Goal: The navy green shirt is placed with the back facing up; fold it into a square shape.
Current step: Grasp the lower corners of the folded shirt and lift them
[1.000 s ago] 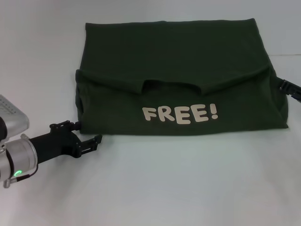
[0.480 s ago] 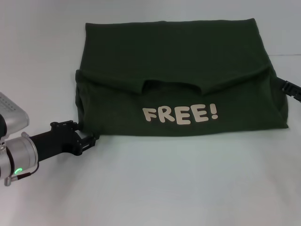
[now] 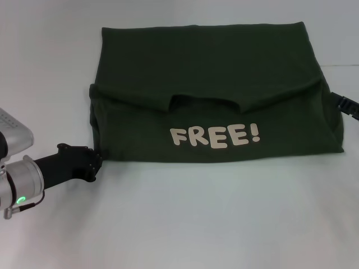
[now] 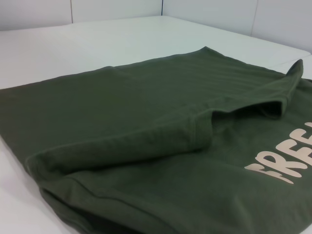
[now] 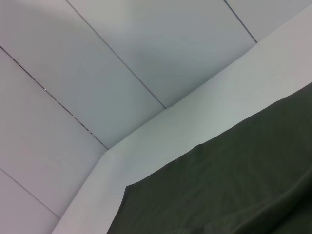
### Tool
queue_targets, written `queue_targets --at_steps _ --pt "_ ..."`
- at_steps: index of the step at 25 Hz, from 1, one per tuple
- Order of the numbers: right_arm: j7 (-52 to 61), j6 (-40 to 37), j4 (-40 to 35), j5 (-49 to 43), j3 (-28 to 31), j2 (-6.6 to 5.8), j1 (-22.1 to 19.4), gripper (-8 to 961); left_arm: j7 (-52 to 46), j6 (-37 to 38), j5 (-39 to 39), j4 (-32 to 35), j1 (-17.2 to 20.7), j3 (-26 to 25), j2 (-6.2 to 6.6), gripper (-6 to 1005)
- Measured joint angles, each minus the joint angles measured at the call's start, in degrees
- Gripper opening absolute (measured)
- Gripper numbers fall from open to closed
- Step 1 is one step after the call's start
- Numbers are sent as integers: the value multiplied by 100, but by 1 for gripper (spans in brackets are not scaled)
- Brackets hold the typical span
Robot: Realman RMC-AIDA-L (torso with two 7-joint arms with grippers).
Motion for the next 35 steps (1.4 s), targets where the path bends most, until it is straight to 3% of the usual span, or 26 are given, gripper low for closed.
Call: queue_targets --at_steps 2,8,17,24,31,35 --pt "10 -1 0 0 0 -9 0 729 -13 -2 4 0 -5 4 2 129" --pt "149 5 -16 -166 -80 -97 1 728 -197 158 50 172 22 18 9 55" --pt "1400 225 -189 -1560 -115 -435 144 728 -390 689 71 345 84 19 20 17" --pt "1825 687 -533 -1813 -196 -408 254 728 -392 662 72 338 44 21 28 17" --pt "2206 1315 -482 -1824 -969 -381 432 729 -456 647 71 346 28 19 27 18" --pt "2248 1409 -420 -1826 -1125 -328 508 729 -466 641 71 348 26 18 26 18"
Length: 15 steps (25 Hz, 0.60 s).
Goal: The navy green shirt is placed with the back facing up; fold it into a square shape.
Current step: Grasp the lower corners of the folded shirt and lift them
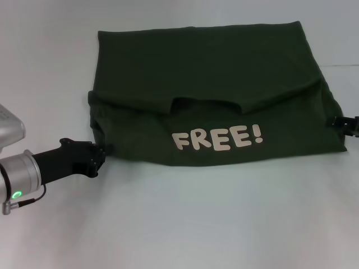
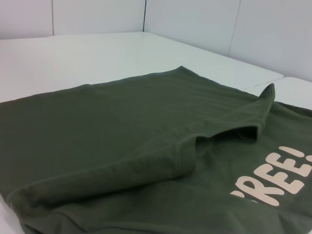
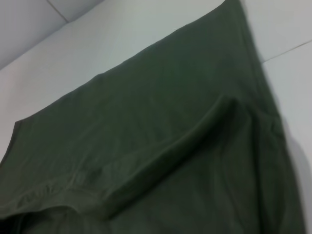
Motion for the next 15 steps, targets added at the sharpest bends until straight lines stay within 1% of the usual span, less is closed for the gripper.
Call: queue_targets --at_steps 6,15 --pt "-33 83 154 -3 -33 41 53 728 -3 -2 0 4 9 -1 0 17" --pt "-33 163 162 -3 -25 38 -35 714 -3 -3 0 0 17 0 0 18"
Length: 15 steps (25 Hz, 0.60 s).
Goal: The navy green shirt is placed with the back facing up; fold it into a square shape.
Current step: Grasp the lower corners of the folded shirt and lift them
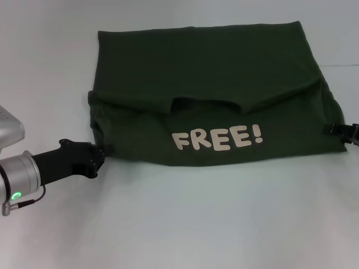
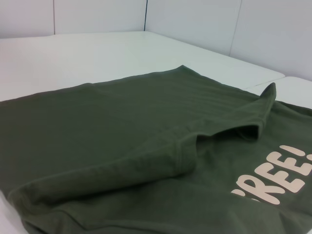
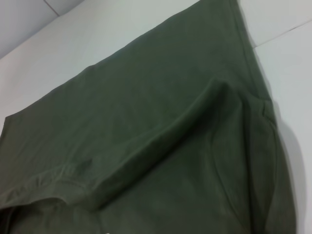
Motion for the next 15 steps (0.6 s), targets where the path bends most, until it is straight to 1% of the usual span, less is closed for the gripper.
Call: queue_targets --at_steps 15 --pt "-41 -68 88 32 30 53 -25 546 0 2 0 -20 -17 0 0 18"
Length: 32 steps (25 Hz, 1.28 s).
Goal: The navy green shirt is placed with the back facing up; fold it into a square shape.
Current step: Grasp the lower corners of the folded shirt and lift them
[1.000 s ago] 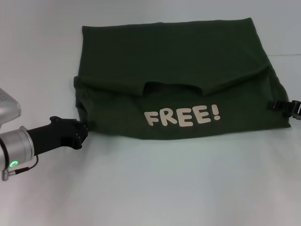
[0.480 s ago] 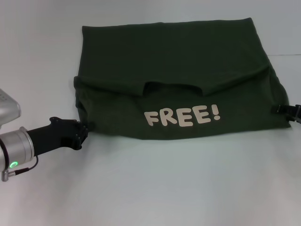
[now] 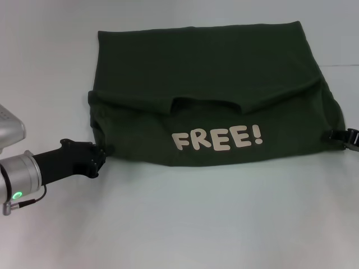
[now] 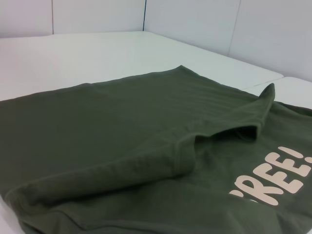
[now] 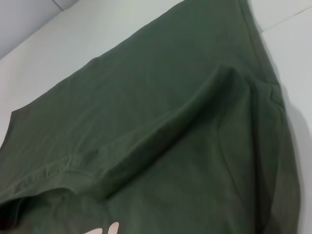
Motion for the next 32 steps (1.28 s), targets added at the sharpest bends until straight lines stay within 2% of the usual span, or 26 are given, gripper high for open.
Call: queue_targets --at_steps 9,13,21,26,32 --pt "-11 -42 -38 12 14 -22 -58 323 -62 -1 0 5 -10 0 0 18" --pt "-15 -95 -49 14 28 -46 -99 62 -136 -1 1 20 -7 0 0 18" --pt "-182 -356 -70 28 190 -89 -203 19 -436 168 19 177 77 0 0 17" --pt "-644 -943 -72 31 685 -102 -432 19 -1164 828 103 717 368 -47 -4 17" --pt "-1296 -1756 -113 31 1175 -119 -972 20 -1756 1705 252 1099 679 -340 0 18"
